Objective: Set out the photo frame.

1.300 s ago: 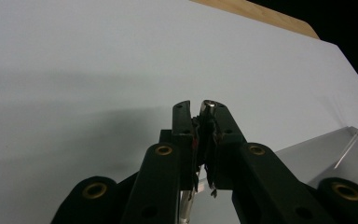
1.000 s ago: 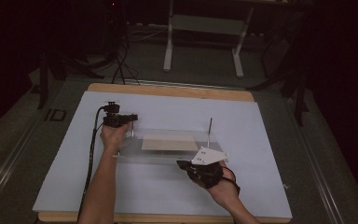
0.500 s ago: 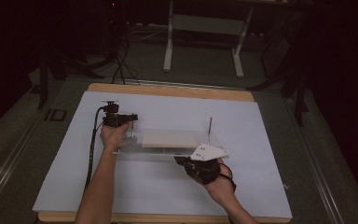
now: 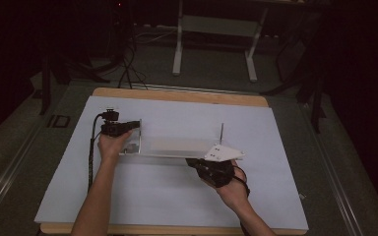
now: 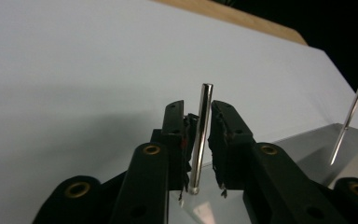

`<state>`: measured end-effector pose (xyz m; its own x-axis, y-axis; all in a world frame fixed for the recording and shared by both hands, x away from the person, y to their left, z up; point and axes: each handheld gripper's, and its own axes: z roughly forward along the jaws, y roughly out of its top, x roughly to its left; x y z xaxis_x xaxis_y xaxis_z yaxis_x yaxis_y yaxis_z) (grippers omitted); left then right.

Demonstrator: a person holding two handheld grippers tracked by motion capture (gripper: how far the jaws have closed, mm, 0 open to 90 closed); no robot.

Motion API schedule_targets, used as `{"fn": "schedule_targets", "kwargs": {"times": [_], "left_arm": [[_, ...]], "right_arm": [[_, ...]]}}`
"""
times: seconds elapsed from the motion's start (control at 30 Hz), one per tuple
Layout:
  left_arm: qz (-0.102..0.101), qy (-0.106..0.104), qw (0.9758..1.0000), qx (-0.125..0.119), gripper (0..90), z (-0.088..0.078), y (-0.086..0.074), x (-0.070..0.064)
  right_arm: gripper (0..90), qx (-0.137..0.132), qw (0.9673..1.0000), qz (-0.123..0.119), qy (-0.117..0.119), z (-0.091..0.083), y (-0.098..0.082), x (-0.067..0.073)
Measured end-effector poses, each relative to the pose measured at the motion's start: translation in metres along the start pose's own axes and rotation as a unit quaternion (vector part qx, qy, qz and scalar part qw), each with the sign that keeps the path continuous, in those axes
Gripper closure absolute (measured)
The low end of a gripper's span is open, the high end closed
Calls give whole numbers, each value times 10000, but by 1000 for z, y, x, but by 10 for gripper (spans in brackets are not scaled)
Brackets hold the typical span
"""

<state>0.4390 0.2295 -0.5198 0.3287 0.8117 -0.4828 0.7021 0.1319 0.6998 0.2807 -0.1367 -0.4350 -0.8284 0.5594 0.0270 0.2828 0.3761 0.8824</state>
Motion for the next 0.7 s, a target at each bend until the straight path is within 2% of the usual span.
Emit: {"fn": "schedule_targets", "kwargs": {"times": [0.13, 0.27, 0.3, 0.33, 0.4, 0.47, 0.5, 0.57, 0.7], "left_arm": [[-25, 78, 9999, -67, 737, -11, -1, 3], [15, 0, 9995, -314, 722, -25, -5, 3], [92, 10, 9993, -359, 723, -27, -6, 1], [305, 81, 9985, -454, 726, -32, -8, -2], [540, 94, 9972, -511, 744, -38, -10, -6], [603, 72, 9967, -538, 743, -41, -11, -8], [747, 65, 9957, -542, 743, -46, -13, -10], [854, 66, 9944, -623, 723, -55, -16, -13], [905, 45, 9932, -725, 688, -64, -19, -14]], "right_arm": [[900, -24, 10000, 20, -16, 0, 3, -2], [900, -58, 10000, 33, -47, 0, 7, -4], [900, -72, 10000, 41, -51, 1, 8, -5], [900, -83, 9999, 49, -51, 1, 8, -5], [900, -101, 9999, 64, -74, 1, 10, -6], [900, -110, 9999, 74, -84, 1, 12, -7], [900, -121, 9998, 96, -94, 1, 12, -8], [900, -142, 9998, 97, -125, 1, 16, -10], [900, -163, 9997, 108, -155, 1, 21, -13]]}}
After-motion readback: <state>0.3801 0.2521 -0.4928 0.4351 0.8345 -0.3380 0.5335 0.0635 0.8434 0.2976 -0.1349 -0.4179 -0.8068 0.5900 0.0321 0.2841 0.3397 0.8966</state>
